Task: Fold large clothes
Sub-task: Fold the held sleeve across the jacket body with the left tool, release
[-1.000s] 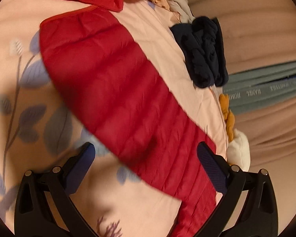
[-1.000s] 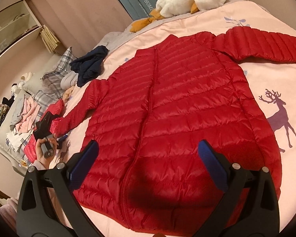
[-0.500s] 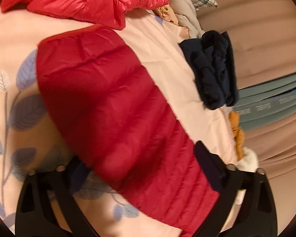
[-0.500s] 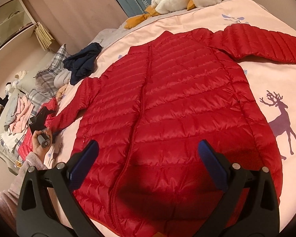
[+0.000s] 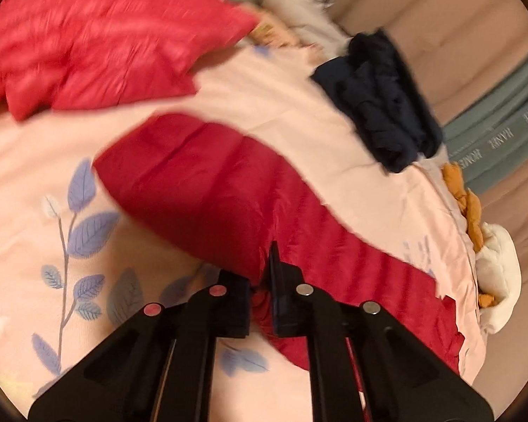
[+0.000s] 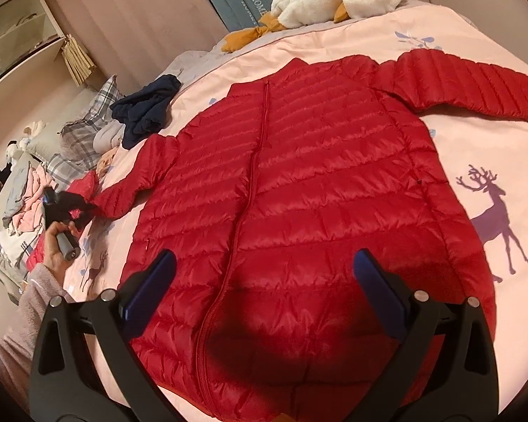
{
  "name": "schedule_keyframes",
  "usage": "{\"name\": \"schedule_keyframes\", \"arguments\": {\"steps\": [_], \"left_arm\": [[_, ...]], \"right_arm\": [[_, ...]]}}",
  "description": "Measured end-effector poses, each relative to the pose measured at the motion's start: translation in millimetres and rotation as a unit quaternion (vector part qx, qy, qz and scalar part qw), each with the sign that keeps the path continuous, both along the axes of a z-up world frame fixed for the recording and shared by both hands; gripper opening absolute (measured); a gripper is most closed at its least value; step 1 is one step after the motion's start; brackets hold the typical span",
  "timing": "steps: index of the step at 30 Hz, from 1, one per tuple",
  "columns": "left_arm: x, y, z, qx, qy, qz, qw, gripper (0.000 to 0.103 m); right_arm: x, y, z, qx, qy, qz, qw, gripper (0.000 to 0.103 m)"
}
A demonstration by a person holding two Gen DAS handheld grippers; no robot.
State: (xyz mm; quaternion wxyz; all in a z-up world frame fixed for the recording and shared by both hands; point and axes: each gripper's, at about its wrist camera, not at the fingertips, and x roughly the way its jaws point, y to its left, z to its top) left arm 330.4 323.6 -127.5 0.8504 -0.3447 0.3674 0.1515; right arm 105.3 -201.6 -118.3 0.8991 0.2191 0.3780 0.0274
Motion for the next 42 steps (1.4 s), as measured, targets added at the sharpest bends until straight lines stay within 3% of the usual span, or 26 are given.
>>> {"name": "schedule_keyframes", "arguments": {"steps": [6, 10, 13, 19, 23, 27, 30, 33, 35, 36, 40, 42], "left_arm": [[0, -68, 68, 0.093, -0.058, -0.071, 0.9915, 0.008], [-5, -127, 103, 0.157, -0.092, -0.125, 0.9753, 0.008], [-7, -184, 117, 0.212, -0.105, -0.175, 0.9557, 0.008], [-9, -285, 108, 0.291, -0.098, -0.268, 0.9133, 0.008], [-10, -329, 83, 0.317, -0.070, -0.304, 0.8960, 0.009], [-9, -364, 59, 0.317, -0.041, -0.339, 0.8849, 0.009], [-12, -386, 46, 0.326, -0.028, -0.365, 0.8716, 0.011], [-18, -400, 38, 0.322, -0.019, -0.387, 0.8638, 0.023], [-22, -408, 33, 0.323, -0.015, -0.398, 0.8587, 0.044], [-26, -405, 31, 0.324, -0.012, -0.401, 0.8570, 0.050], [-37, -405, 28, 0.311, -0.016, -0.415, 0.8547, 0.076], [-43, -404, 31, 0.295, -0.023, -0.426, 0.8547, 0.082]], "right_arm": [[-9, -8, 1, 0.011, -0.002, -0.010, 1.000, 0.101], [-15, -16, 3, 0.016, -0.007, -0.018, 1.000, 0.101], [-20, -23, 3, 0.022, -0.010, -0.024, 0.999, 0.101], [-29, -39, 2, 0.031, -0.012, -0.039, 0.999, 0.101], [-35, -49, -1, 0.036, -0.010, -0.049, 0.998, 0.101], [-37, -56, -2, 0.039, -0.008, -0.056, 0.998, 0.101], [-39, -61, -4, 0.043, -0.005, -0.060, 0.997, 0.101], [-40, -62, -4, 0.044, -0.005, -0.061, 0.997, 0.101], [-41, -63, -4, 0.045, -0.004, -0.062, 0.997, 0.101], [-42, -63, -4, 0.045, -0.004, -0.062, 0.997, 0.101], [-43, -64, -3, 0.047, -0.004, -0.065, 0.997, 0.101], [-43, -65, -2, 0.047, -0.005, -0.066, 0.997, 0.101]]}}
